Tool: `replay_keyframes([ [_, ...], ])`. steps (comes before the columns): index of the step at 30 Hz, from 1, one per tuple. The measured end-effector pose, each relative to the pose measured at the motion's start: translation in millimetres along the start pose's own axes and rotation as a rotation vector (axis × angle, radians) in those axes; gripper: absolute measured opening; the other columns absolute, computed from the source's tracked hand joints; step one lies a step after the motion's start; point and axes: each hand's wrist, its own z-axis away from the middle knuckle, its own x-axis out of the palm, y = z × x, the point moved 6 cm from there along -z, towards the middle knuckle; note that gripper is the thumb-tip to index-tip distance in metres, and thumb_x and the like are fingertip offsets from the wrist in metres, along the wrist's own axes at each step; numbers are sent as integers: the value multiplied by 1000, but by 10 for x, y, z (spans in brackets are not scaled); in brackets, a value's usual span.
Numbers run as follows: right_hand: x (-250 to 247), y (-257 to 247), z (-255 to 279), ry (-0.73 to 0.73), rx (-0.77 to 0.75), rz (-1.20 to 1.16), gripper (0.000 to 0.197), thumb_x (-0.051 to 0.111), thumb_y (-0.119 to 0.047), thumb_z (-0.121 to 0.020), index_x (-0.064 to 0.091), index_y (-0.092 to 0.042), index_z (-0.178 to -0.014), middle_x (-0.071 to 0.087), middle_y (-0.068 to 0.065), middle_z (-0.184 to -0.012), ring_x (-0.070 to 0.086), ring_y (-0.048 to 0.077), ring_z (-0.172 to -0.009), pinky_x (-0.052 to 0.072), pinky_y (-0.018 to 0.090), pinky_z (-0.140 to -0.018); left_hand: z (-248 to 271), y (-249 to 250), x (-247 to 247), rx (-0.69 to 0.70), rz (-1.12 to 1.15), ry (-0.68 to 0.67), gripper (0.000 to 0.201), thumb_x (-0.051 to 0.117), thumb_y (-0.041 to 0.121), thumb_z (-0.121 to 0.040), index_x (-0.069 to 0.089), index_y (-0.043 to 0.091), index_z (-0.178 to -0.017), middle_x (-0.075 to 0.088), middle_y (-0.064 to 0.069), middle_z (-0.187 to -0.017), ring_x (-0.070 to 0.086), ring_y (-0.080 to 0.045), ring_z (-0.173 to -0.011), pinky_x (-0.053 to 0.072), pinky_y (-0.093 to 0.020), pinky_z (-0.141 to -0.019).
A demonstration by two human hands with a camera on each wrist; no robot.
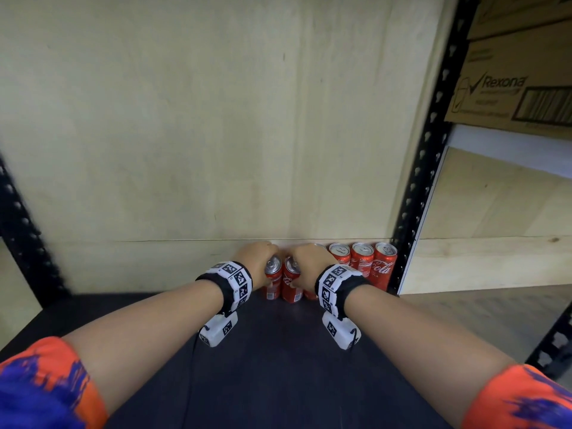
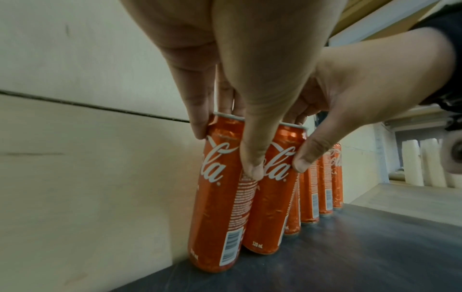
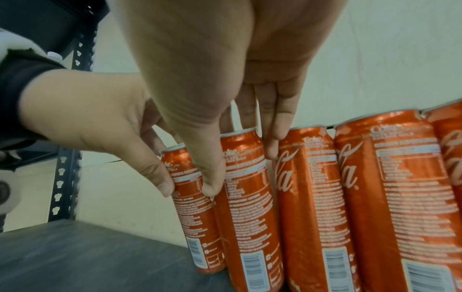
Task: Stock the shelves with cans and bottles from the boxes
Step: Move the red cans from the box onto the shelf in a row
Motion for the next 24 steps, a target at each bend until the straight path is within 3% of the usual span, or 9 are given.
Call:
replay_keyframes([
  [4,57,-2,-66,33,0,70,44,77,-30,-78,61,-21,-118,68,4,-113,64,27,-107,53,38,-88,-78,-61,-11,-21,33,13,46,85,21,-74,64,18,-114,66,0,-114,64,-23,-104,46,-29,-82],
  [9,76,-5,-102,115,16,244,50,71,-36,-86,56,-19,-130,60,3,-130,44,29,-127,37,46,-102,-135,-68,3,30,21,37,47,81,16,-79,63,13,-123,56,-5,-119,58,-24,-107,44,-29,-90],
  [14,71,15,-156,124,78,236,49,72,-32,-84,55,-25,-129,65,-2,-124,46,26,-122,34,45,-99,-194,-38,9,34,-33,30,49,80,15,-79,61,11,-124,48,-7,-122,56,-25,-105,46,-33,-91],
  [19,77,48,-189,149,101,218,43,70,-25,-86,49,-19,-122,67,2,-116,46,28,-120,32,46,-97,-253,-35,55,31,-102,22,49,78,15,-83,59,9,-127,52,-9,-123,57,-28,-109,43,-34,-93],
  [24,119,80,-244,175,89,195,45,70,-30,-88,55,-18,-129,54,4,-133,41,29,-126,34,47,-102,-261,-12,36,23,-129,-6,45,78,16,-84,60,10,-125,55,-8,-118,58,-28,-108,46,-37,-92],
])
